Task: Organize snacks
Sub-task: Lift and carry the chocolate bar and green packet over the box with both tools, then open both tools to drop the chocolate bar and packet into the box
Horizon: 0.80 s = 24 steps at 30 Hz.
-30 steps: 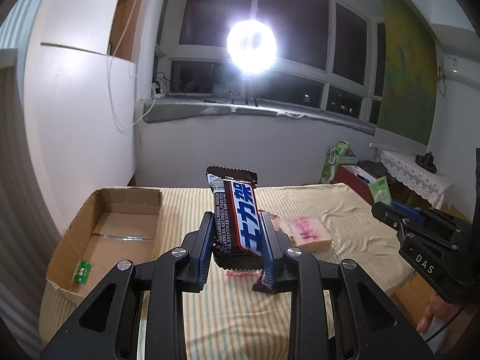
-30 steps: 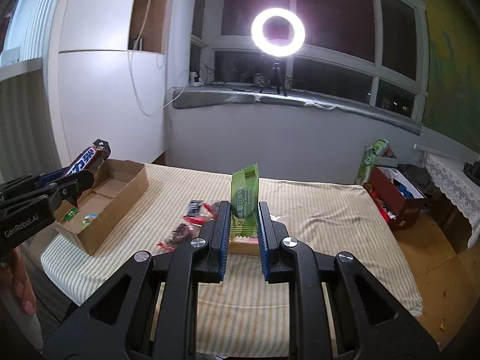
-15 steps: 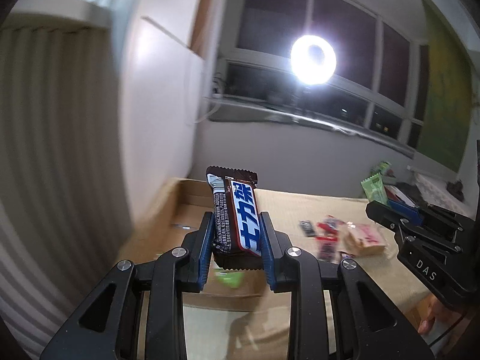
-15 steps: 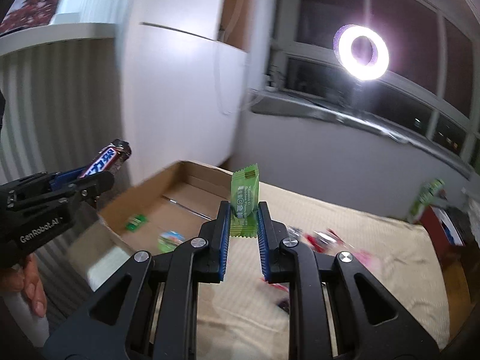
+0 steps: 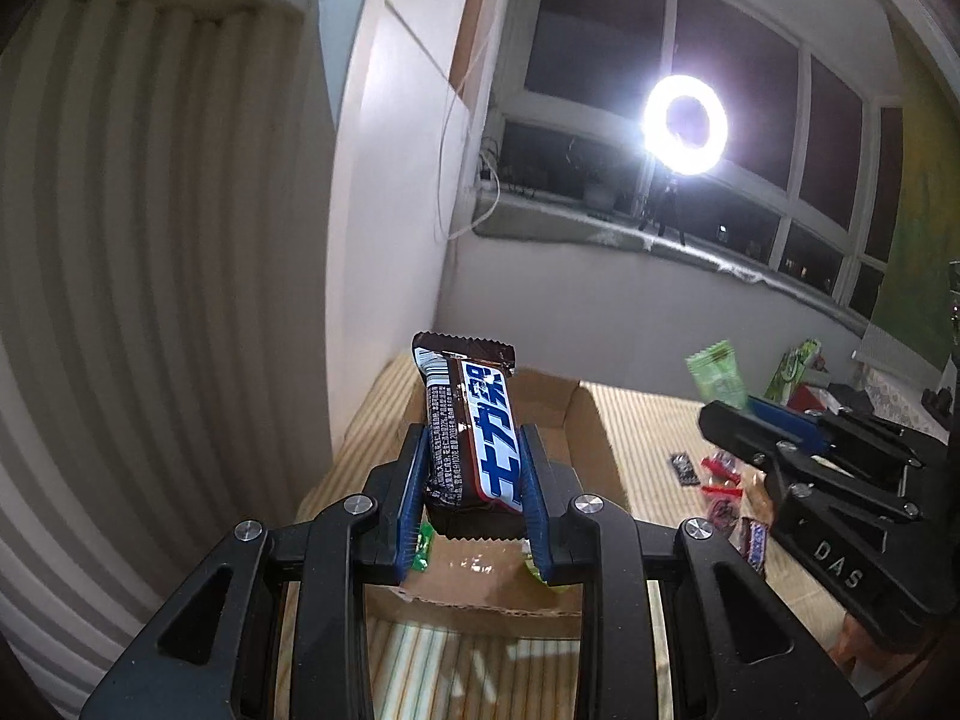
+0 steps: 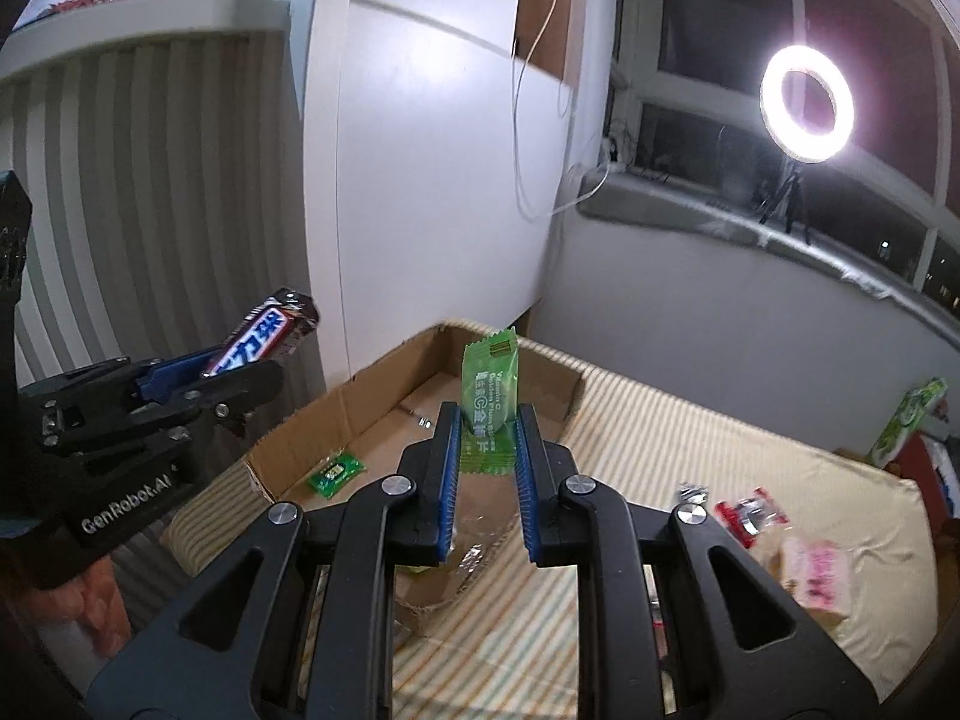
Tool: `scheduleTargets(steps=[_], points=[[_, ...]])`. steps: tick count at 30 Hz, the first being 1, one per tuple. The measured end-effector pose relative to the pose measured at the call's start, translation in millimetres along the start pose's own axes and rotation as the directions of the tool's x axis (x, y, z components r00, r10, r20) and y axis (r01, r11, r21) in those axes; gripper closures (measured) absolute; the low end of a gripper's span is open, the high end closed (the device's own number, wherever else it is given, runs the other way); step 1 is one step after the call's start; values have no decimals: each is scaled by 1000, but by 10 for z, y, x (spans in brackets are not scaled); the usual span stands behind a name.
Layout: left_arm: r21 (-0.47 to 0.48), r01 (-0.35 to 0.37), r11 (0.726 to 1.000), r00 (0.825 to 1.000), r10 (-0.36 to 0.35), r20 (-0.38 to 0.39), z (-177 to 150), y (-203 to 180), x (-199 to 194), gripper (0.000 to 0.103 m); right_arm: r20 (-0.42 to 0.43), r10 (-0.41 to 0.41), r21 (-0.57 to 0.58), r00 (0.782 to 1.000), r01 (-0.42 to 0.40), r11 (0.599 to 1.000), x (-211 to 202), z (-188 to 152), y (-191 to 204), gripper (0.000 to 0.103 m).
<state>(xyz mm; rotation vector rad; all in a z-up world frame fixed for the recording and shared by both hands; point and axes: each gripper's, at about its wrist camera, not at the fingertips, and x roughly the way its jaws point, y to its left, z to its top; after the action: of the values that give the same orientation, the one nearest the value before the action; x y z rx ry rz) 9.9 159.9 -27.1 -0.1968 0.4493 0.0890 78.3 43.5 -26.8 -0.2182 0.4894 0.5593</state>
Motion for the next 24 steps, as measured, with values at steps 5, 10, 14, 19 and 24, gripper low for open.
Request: scheduleTargets(steps=[5,10,14,19,24], points=[[-4,-4,1000,997,4,-75,-113,35,332,76,-49,37,11,998,-37,999,319,-124,-34,85],[-8,-16,1000,991,15,-131,-224,56,563,76,-116,72,12,991,-71,997,686,-270,-66,78],[5,-60,998,983,59,-172,-297,81,698,54,-122,70,23,990,-68,997,775,-328,-105,54],[-12,-78,997,985,76,-156,-239,145,680,49,-106,61,11,992,-60,998,720,-262,-105,54],[-6,-86,996,990,85,-115,-165,113,568,43,-78,55,-1,995,-56,998,567,-195,-66,54]])
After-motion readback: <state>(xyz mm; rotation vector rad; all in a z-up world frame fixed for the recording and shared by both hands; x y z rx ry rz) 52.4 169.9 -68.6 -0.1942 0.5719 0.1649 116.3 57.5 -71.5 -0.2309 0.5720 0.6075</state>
